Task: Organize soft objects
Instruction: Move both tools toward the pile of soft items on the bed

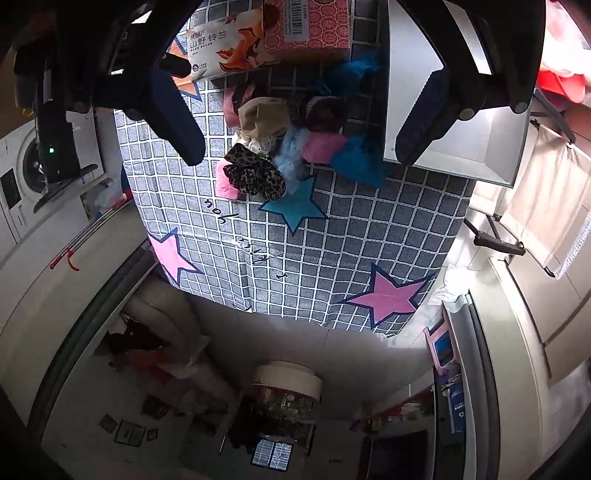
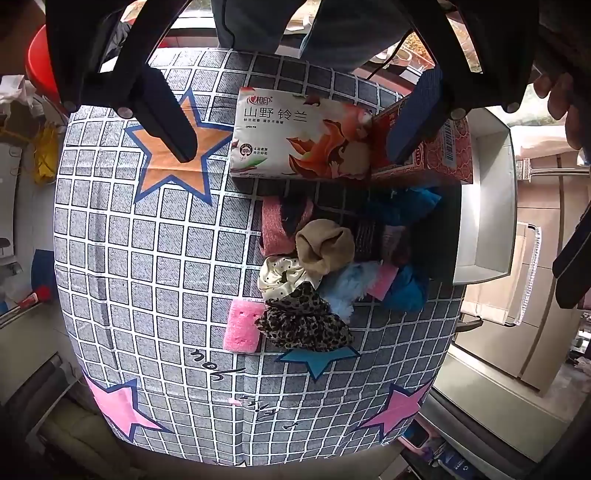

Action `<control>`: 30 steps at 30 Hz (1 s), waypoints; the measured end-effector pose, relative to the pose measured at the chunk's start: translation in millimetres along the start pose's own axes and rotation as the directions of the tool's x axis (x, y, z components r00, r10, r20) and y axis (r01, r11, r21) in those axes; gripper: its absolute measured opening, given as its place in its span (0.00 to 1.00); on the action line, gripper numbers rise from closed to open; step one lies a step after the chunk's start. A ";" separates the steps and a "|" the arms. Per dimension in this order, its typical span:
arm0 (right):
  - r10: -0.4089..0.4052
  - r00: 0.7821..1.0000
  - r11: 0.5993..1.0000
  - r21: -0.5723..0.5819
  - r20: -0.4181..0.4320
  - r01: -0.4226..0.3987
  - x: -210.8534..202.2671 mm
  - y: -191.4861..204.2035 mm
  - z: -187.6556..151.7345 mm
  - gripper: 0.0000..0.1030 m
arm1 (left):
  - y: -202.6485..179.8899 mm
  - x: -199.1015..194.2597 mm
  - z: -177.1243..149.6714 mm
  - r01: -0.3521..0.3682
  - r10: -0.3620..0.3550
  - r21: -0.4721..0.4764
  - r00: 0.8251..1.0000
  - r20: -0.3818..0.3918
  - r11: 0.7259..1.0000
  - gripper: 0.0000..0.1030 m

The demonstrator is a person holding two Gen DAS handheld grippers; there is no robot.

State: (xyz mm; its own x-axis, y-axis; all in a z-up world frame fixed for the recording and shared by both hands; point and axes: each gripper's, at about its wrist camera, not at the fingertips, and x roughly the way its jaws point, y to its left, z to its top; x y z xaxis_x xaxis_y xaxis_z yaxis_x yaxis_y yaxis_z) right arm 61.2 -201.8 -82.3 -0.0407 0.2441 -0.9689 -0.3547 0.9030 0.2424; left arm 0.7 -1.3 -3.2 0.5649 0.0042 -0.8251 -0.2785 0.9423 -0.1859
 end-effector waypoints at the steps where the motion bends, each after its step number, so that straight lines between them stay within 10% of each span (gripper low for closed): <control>1: -0.003 1.000 1.000 -0.003 0.000 0.003 -0.3 1.1 0.5 1.00 | -0.1 3.1 -1.5 -0.020 0.019 -0.001 1.000 -0.017 1.000 1.00; 15: -0.031 0.999 0.999 0.015 0.020 0.030 -4.0 -0.1 8.5 1.00 | 26.3 20.8 -2.2 -0.091 0.083 -0.066 0.990 -0.115 0.994 1.00; 30: -0.024 0.997 0.994 0.109 0.068 0.016 -8.5 6.6 12.9 1.00 | 33.5 31.5 5.4 0.035 -0.037 -0.018 0.986 -0.165 0.999 1.00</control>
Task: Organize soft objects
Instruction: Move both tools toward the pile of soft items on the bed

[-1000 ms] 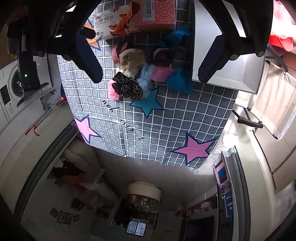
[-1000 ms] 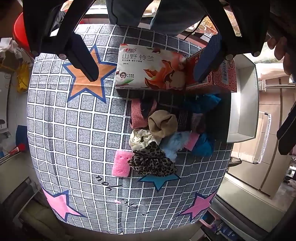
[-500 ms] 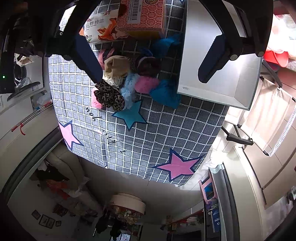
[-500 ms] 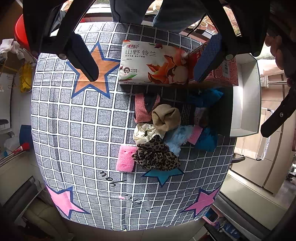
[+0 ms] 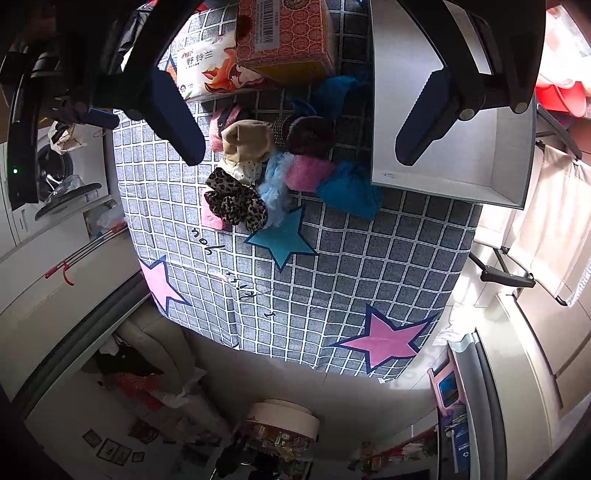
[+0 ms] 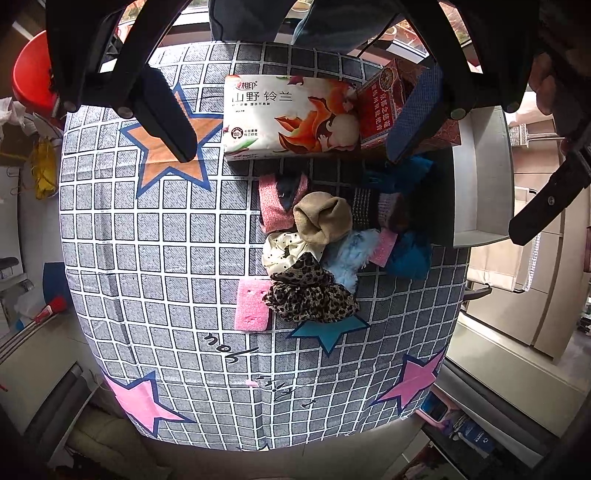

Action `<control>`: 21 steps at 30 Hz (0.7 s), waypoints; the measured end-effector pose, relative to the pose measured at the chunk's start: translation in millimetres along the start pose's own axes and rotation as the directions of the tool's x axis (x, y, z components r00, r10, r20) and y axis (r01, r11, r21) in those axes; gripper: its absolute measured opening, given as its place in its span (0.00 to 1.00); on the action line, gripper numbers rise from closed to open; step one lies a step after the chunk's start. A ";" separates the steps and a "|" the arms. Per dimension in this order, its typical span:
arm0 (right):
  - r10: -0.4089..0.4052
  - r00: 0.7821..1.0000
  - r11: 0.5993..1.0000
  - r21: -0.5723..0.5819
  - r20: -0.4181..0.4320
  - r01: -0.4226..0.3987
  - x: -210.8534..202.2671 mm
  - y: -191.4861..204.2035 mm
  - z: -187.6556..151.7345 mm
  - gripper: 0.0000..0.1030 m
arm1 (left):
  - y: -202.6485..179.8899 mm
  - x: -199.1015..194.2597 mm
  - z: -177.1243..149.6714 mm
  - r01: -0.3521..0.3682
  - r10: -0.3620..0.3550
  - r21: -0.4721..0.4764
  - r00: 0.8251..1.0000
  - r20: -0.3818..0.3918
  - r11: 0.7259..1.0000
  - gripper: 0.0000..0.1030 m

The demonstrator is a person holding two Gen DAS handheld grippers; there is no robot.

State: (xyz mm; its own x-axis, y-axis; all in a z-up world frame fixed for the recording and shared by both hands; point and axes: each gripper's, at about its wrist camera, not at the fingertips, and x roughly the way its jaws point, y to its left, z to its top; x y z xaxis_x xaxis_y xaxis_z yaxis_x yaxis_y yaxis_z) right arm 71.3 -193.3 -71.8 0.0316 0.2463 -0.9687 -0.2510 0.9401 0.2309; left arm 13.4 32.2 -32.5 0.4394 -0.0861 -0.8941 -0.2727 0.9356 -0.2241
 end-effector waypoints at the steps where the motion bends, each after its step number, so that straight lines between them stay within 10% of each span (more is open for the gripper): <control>1: 0.000 1.000 1.000 0.008 0.002 0.000 0.8 -0.4 0.9 1.00 | -1.2 1.5 -0.1 0.023 -0.023 0.002 1.000 -0.011 1.000 1.00; 21: 0.017 0.999 0.999 0.049 -0.043 -0.015 44.2 -43.4 60.1 1.00 | 3.4 67.0 48.7 -0.107 0.097 -0.061 0.985 -0.144 0.992 1.00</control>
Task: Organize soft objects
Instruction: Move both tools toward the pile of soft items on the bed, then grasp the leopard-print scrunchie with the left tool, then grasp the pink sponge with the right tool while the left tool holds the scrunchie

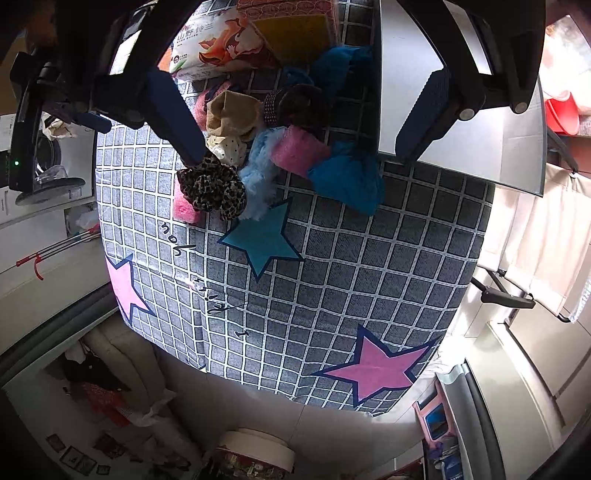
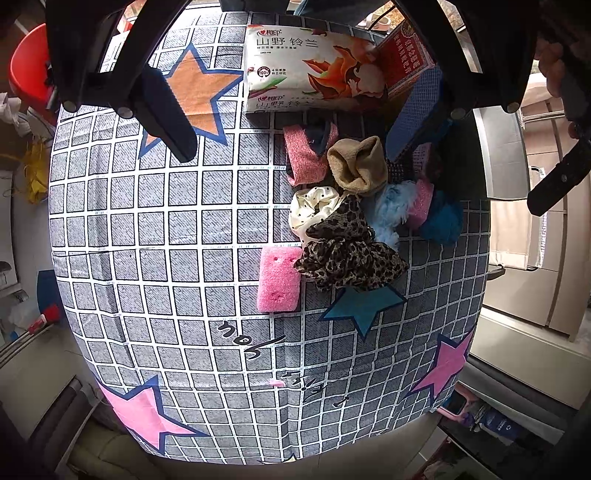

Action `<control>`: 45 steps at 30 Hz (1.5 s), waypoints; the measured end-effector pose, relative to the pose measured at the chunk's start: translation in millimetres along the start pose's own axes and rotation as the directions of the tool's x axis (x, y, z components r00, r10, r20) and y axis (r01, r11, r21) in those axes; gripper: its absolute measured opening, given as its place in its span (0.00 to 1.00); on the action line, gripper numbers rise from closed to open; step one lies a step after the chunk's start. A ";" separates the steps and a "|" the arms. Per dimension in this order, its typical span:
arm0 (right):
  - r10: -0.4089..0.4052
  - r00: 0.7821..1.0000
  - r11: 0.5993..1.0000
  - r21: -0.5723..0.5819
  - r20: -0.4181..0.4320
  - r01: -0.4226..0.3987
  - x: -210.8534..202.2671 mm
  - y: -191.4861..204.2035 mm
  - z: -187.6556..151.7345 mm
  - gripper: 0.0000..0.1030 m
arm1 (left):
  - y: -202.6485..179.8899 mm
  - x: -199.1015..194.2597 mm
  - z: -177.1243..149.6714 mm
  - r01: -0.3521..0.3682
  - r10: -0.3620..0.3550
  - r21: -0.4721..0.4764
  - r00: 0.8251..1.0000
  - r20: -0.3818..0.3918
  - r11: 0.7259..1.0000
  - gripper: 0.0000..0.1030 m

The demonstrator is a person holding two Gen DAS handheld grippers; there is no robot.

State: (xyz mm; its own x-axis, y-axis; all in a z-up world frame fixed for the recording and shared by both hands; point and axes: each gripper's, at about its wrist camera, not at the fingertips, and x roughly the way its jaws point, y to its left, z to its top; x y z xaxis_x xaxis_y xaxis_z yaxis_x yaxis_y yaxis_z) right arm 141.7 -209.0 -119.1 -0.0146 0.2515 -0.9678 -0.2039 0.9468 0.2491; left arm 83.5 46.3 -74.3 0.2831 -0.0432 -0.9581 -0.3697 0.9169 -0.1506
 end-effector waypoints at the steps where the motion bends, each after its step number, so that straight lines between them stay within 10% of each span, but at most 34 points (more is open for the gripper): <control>1: -0.002 1.000 1.000 0.006 -0.008 0.002 4.2 -3.8 3.1 1.00 | -3.3 5.1 2.9 -0.004 0.004 0.006 1.000 -0.007 1.000 1.00; 21: -0.020 0.999 0.977 0.210 -0.035 0.027 41.8 -94.5 38.1 1.00 | -131.0 131.2 10.6 -0.112 0.161 0.306 0.977 -0.141 0.945 0.97; 27: -0.018 0.999 0.974 0.224 -0.047 0.028 43.9 -109.0 39.9 1.00 | -137.5 157.0 16.0 -0.105 0.170 0.313 0.967 -0.191 0.944 0.43; 31: -0.006 0.999 0.980 0.200 -0.048 0.016 50.1 -102.4 46.9 1.00 | -117.9 137.2 30.5 -0.004 0.039 0.232 0.989 -0.146 0.973 0.07; 41: -0.099 0.994 0.991 0.086 -0.039 0.102 91.3 -53.1 84.5 1.00 | -82.3 101.9 43.4 0.012 -0.001 0.183 0.998 -0.056 0.983 0.09; 45: -0.101 0.992 0.994 0.044 -0.069 0.104 101.8 -45.6 84.0 1.00 | -79.3 91.5 32.8 -0.004 0.012 0.154 0.999 -0.048 0.988 0.37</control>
State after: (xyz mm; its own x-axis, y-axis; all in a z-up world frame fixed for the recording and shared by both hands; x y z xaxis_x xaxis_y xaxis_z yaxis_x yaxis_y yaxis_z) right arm 231.8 -209.7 -225.8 -0.0618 0.1397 -0.9883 -0.1610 0.9758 0.1480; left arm 167.8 -17.4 -142.0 0.2359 -0.0514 -0.9704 -0.2306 0.9671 -0.1073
